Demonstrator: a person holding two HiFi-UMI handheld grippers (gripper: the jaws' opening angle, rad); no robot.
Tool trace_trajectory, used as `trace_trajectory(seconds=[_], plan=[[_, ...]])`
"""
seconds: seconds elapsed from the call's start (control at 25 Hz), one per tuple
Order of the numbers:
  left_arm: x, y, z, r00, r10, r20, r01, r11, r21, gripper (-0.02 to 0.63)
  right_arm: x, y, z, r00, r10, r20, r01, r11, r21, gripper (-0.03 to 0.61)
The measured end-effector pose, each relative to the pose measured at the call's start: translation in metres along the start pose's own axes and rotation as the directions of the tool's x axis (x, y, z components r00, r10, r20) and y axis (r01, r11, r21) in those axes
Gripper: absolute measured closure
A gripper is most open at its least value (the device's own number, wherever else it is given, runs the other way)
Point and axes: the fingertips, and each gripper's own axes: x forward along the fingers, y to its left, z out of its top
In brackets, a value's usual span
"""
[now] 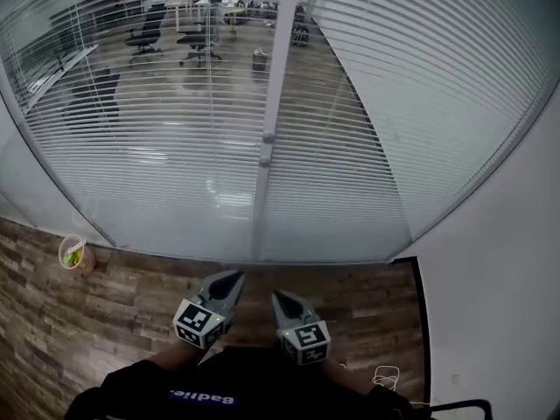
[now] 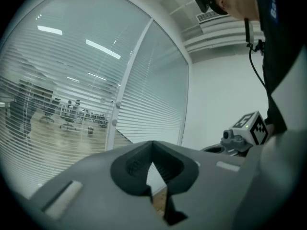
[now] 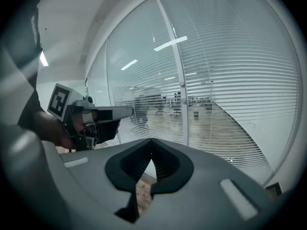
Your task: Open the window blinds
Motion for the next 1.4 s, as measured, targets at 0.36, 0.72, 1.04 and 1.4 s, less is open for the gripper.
trace_trajectory(seconds=[0.36, 0.72, 1.04, 1.4], plan=[[-0.023, -0.028, 0.025, 0.997, -0.015, 0.077, 0.018, 0.999, -0.03, 0.615, -0.012, 0.011, 0.035, 0.998, 0.031, 0.062, -0.026, 0.997, -0.077, 0.575], [-0.008, -0.078, 0.029, 0.995, -0.039, 0.096, 0.039, 0.999, 0.0, 0.615, -0.044, -0.021, 0.049, 0.991, 0.036, 0.127, -0.027, 0.997, -0.074, 0.575], [0.001, -0.093, 0.02, 0.997, -0.047, 0.068, 0.046, 0.999, 0.009, 0.615, -0.057, -0.023, 0.048, 0.986, 0.065, 0.153, -0.052, 0.995, -0.087, 0.577], [0.003, -0.097, 0.013, 0.997, -0.059, 0.047, 0.059, 0.998, -0.001, 0.615, -0.059, -0.025, 0.037, 0.991, 0.051, 0.124, -0.039, 0.994, -0.098, 0.577]])
